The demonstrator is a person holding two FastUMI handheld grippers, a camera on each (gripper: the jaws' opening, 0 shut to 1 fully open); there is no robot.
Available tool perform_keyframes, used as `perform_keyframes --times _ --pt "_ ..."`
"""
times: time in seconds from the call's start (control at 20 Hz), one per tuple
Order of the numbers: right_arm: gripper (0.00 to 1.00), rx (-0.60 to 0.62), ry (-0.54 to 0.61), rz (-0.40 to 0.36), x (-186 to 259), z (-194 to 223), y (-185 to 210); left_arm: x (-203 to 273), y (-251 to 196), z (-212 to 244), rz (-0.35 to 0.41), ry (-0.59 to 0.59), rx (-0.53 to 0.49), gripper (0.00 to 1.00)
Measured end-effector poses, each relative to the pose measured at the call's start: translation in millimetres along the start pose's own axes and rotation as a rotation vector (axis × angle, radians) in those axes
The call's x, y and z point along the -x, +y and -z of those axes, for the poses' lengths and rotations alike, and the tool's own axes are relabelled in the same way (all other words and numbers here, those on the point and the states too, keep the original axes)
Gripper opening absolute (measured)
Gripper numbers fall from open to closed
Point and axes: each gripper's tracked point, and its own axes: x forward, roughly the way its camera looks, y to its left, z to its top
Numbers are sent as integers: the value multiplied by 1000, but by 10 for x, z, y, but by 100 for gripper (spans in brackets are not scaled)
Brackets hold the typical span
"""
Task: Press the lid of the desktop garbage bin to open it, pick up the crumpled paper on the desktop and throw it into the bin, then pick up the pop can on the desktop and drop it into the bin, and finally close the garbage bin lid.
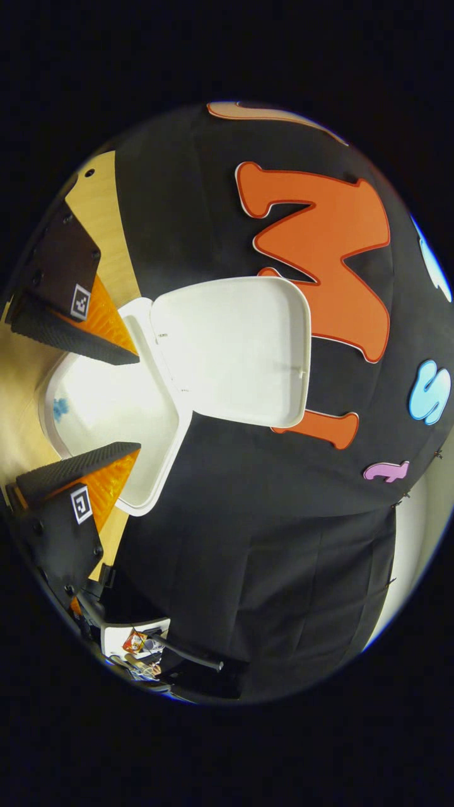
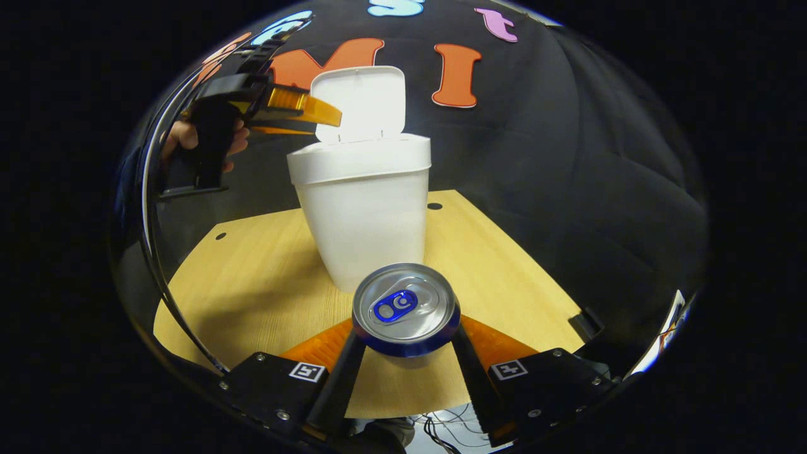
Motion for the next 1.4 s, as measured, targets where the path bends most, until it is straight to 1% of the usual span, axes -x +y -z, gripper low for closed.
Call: perform_keyframes --times 0.05,0.1,0.15,0.35,0.6,0.7,0.9,1.25,1.4 --pt "81 10 -18 1 11 -109 -11 32 6 7 1 1 8 80" --pt "80 20 -32 2 37 -217 -15 29 27 3 0 -2 8 82" --pt "80 30 -49 4 83 -317 -27 46 67 -3 -9 -8 5 86" --pt "80 51 -92 0 151 -670 -51 306 164 35 -40 -27 -22 95" --pt "80 80 -141 -7 199 -1136 -80 624 344 144 -94 -49 -58 95" --pt "81 81 -159 -16 223 -1302 -90 740 429 200 -119 -47 -51 98" --pt "80 85 -192 -43 186 -1603 -41 1015 681 440 -180 -22 -24 98" --pt "80 122 -253 -135 74 -2120 253 1539 1104 885 -314 40 17 97" --pt "80 142 -276 -178 2 -2321 417 1751 1335 1085 -376 59 54 98"
